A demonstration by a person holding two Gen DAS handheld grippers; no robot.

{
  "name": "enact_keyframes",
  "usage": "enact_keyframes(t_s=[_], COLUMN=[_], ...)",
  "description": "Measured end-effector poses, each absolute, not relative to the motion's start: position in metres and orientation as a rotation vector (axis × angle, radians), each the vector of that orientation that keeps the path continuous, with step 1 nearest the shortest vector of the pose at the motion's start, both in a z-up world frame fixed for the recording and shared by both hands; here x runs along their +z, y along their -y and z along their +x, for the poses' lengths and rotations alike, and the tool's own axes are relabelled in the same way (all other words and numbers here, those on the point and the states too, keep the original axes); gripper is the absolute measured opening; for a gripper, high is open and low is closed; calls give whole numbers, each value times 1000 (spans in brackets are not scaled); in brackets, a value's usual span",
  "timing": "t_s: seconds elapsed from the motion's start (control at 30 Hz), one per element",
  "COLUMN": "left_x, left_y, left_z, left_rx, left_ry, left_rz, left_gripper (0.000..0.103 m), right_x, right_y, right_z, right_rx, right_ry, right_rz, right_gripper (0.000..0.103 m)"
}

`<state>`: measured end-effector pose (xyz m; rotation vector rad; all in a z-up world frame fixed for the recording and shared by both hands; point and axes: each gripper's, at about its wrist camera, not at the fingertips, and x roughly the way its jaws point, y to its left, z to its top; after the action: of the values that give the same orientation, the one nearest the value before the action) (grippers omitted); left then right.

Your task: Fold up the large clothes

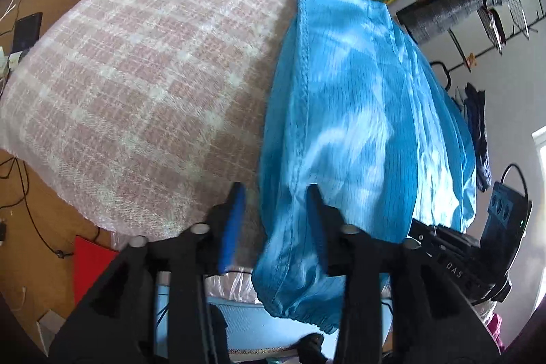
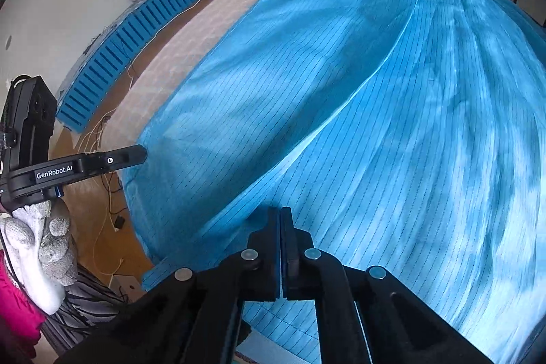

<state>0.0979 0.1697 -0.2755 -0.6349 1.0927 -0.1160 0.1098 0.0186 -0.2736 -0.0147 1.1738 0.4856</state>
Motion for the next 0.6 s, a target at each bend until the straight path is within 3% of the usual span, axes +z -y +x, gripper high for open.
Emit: enact_keyframes(t_s=[0.13,0.23,0.27,0.33,0.4,0.47,0.5,0.6], left_x=[-284,-294,-294,-295,-295,-294,-295,-283], left_y=[-182,-182,-181,-178,-174,-166,-160,-145], left_z=[107,115,117,122,125,131,136,137], left_rx=[-96,-113,-124,-152,-152,-167,-200,-221], left_ry=[-1112,-1126,-1126,-1129,-1128,-1142,-1167,-1130], left_rz=[-687,-741,-746,-765,-754,-726,-718,-650], left_gripper=[53,53,53,53,53,26,2,1], right_x=[-267,-246,-237,-223,-221,-232,-241,-274], right_y=[-9,-1,1,3,-1,-11,-17,-27], right_z=[110,101,98,98,104,113,118,120], right_rx=[471,441,445,488,557,596,593,540], right_ry=[-1191,-1090,-1041,-957,-948,-982,-1013,-1123], right_rz=[-2,-34,-29,23,87,121,108,24], right_gripper=[1,5,10,36,38,35,31,27])
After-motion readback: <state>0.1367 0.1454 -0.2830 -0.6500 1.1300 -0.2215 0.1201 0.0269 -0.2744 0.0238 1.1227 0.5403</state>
